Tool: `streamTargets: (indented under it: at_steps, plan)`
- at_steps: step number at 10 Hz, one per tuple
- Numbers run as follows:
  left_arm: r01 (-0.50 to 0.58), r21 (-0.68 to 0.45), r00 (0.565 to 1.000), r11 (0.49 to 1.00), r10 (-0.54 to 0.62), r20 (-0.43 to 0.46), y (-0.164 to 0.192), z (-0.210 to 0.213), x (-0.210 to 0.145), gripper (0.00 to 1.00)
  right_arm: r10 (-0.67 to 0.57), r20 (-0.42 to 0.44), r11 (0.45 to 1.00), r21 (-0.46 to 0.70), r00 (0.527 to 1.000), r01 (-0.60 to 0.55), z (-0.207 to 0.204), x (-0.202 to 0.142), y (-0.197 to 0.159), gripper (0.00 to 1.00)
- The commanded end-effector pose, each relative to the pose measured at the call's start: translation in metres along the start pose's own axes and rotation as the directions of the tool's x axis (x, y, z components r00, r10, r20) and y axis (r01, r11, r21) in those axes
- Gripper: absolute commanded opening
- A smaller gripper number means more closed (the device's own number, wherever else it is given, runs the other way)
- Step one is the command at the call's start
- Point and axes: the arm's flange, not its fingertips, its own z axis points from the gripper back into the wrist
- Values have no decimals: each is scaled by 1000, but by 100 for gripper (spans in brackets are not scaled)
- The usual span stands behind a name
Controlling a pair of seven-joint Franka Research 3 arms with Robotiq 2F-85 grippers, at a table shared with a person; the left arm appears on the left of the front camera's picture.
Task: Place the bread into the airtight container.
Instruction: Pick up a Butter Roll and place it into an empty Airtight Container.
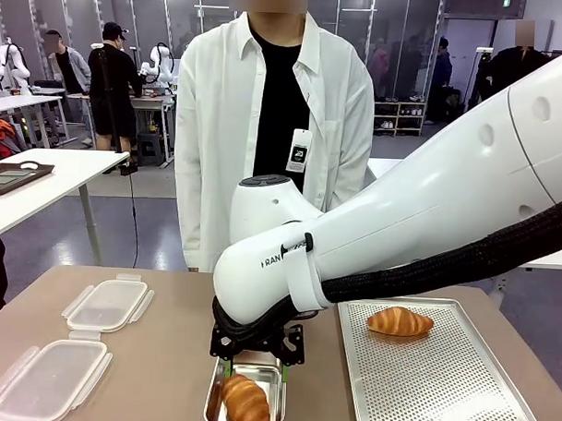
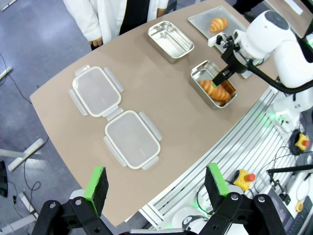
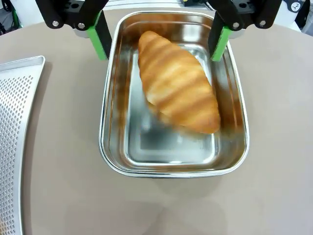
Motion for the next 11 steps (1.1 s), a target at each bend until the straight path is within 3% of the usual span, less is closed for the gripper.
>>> streamTargets:
  at_steps: [1, 2, 11]
  plan:
    - [17, -6, 1000, 1000, -17, -1, 0, 2, 1, 100, -9, -35, 1000, 8, 999, 10, -11, 9, -13, 100]
    - [17, -6, 1000, 1000, -17, -1, 0, 2, 1, 100, 0, 0, 1000, 0, 1000, 0, 0, 0, 0, 100]
    - [17, -6, 1000, 1000, -17, -1, 0, 2, 1, 100, 0, 0, 1000, 0, 1000, 0, 0, 0, 0, 100]
